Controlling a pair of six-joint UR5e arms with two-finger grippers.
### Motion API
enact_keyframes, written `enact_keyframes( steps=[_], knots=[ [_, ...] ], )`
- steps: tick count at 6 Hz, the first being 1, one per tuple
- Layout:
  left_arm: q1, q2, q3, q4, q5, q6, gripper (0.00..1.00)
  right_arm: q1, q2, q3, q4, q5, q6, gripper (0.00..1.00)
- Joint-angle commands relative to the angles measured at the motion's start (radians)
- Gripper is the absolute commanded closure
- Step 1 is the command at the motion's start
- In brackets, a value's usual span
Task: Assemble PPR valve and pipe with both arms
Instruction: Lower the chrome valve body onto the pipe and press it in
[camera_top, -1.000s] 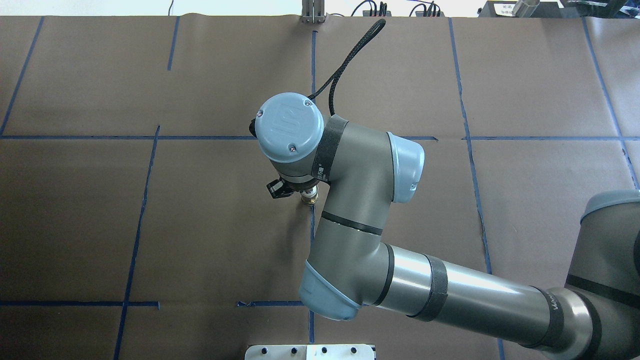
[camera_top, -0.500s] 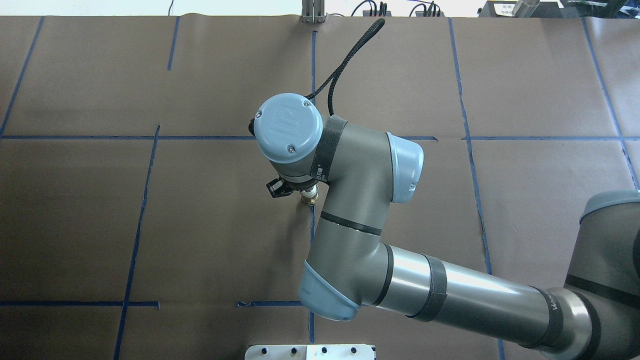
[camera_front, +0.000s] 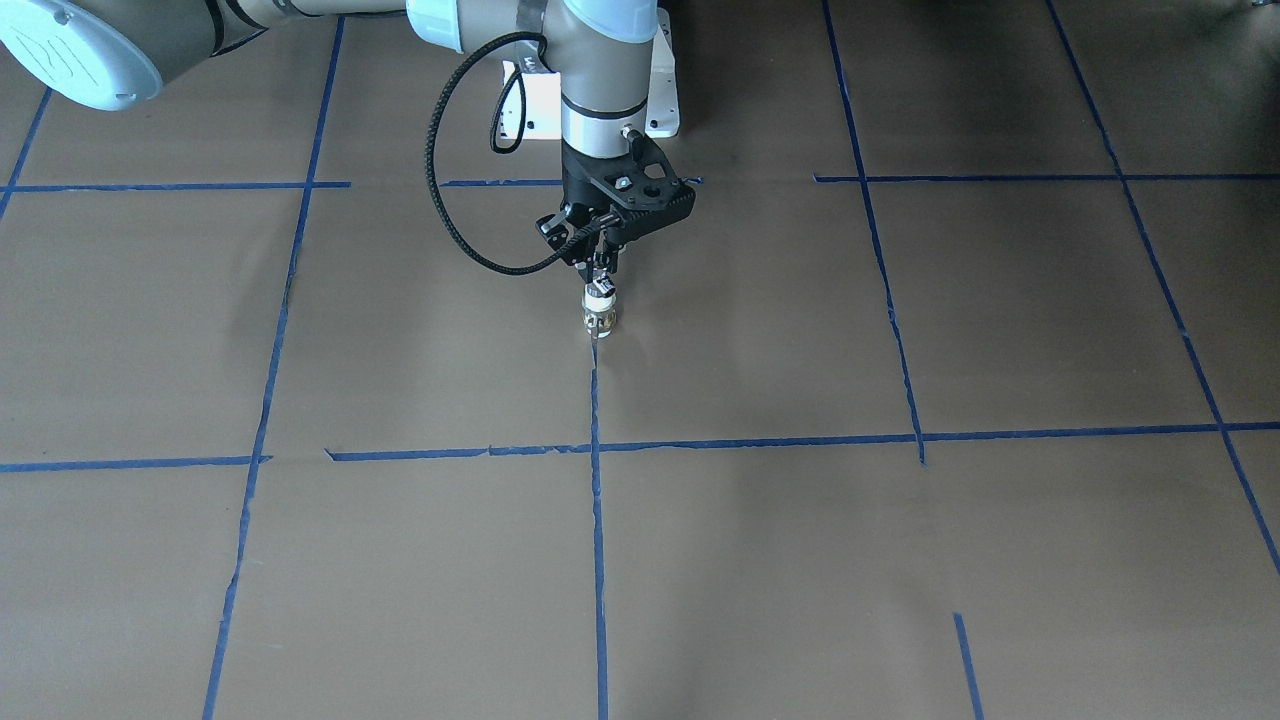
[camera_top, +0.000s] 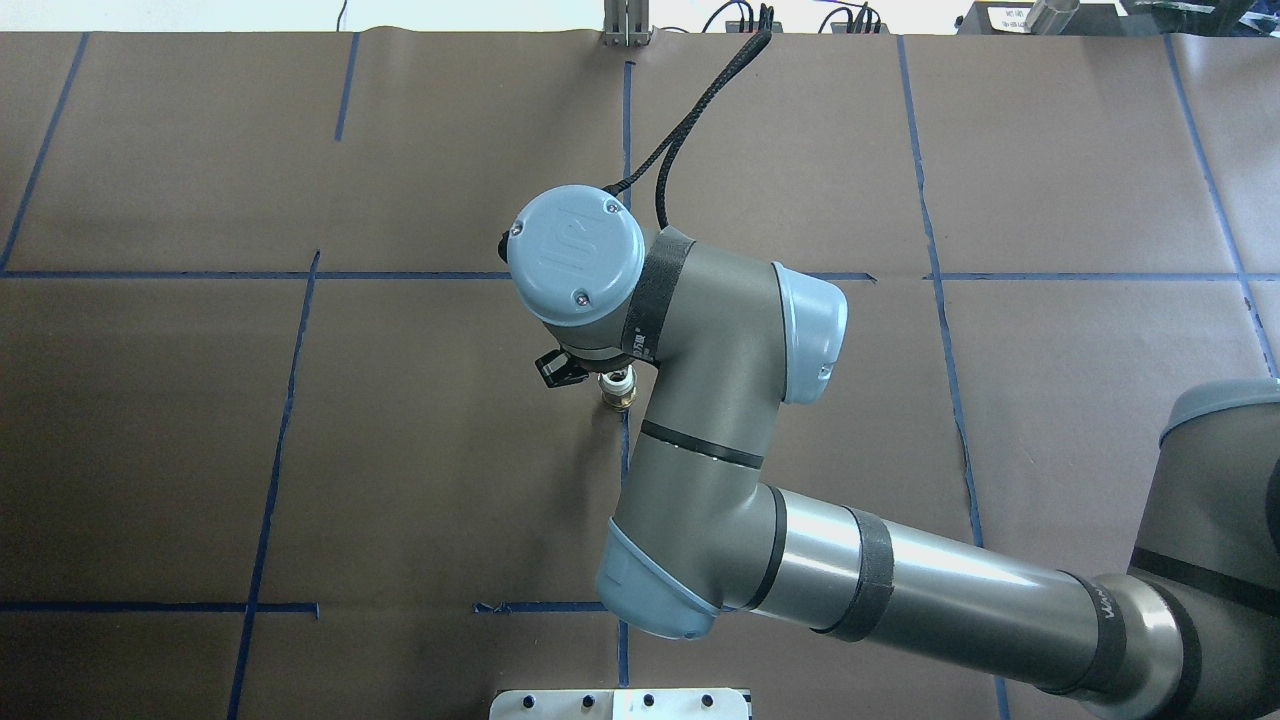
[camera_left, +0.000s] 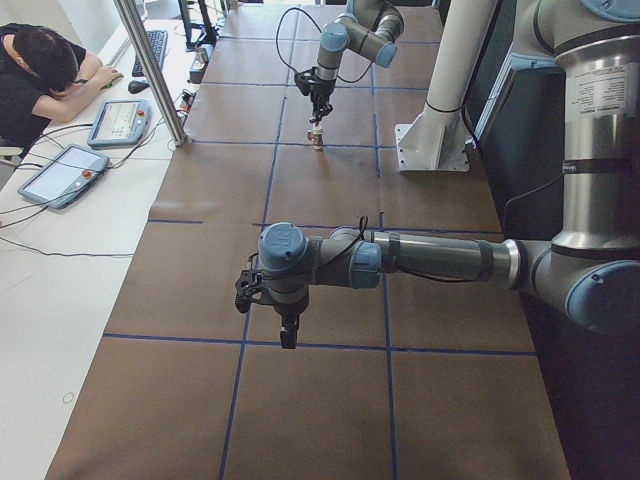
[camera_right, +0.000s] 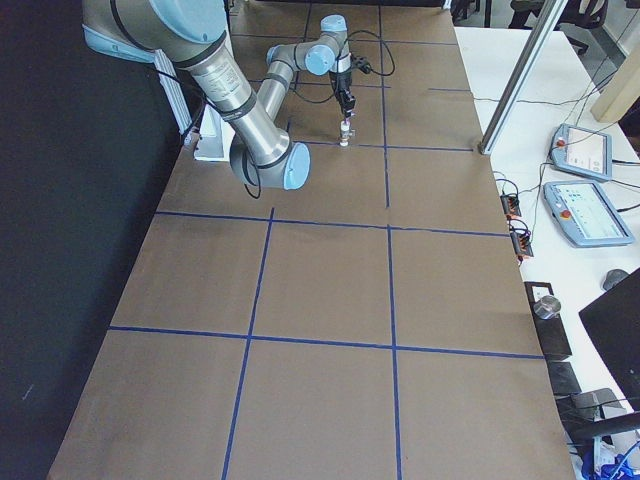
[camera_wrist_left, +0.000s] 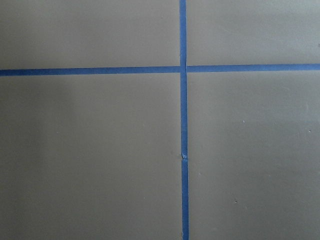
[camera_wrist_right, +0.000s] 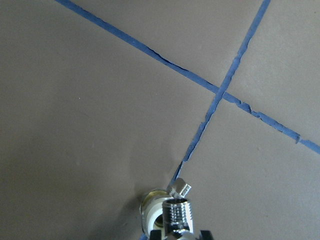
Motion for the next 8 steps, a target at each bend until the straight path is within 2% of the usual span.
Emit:
enact_keyframes(
  steps=[1, 8],
  knots=[
    [0.0, 0.0, -0.002, 0.0, 0.0, 0.0, 0.0, -0.003, 0.001, 0.0, 0.0, -0.001, 0.001, 1.0],
    [0.0, 0.0, 0.0, 0.0, 0.0, 0.002, 0.0, -0.02, -0.008, -0.005, 0.005, -0.001, 0.003, 1.0]
  ],
)
